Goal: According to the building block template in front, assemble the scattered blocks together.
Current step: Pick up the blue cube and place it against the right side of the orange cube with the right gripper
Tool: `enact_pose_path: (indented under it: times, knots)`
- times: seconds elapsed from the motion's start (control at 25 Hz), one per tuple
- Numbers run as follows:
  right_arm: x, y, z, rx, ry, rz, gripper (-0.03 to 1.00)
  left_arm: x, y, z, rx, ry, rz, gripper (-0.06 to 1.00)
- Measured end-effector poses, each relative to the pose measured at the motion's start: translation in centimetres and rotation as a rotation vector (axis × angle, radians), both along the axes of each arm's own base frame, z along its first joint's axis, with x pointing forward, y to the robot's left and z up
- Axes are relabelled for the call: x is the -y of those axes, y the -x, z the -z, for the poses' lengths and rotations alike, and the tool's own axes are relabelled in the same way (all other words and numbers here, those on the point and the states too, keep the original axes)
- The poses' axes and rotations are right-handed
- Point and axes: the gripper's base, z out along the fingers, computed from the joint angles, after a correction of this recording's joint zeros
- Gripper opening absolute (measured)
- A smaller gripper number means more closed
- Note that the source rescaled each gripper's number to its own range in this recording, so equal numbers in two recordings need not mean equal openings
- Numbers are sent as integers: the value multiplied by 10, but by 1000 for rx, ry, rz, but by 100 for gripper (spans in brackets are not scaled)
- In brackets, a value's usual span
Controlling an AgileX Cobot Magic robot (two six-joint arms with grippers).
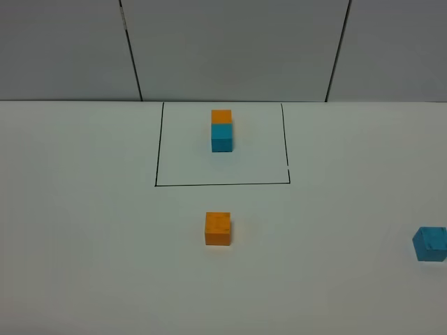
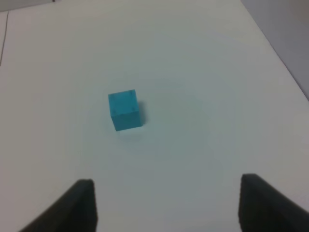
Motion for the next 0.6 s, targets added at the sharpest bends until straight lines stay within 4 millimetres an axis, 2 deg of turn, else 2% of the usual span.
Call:
enact_pose_path:
  times: [0.24, 0.6]
  knots:
    - [0, 0, 0, 0, 0, 0, 58, 1, 14, 1, 51, 90, -48, 94]
    - [0, 0, 0, 0, 0, 0, 58, -1, 24, 3, 75, 100, -113, 91]
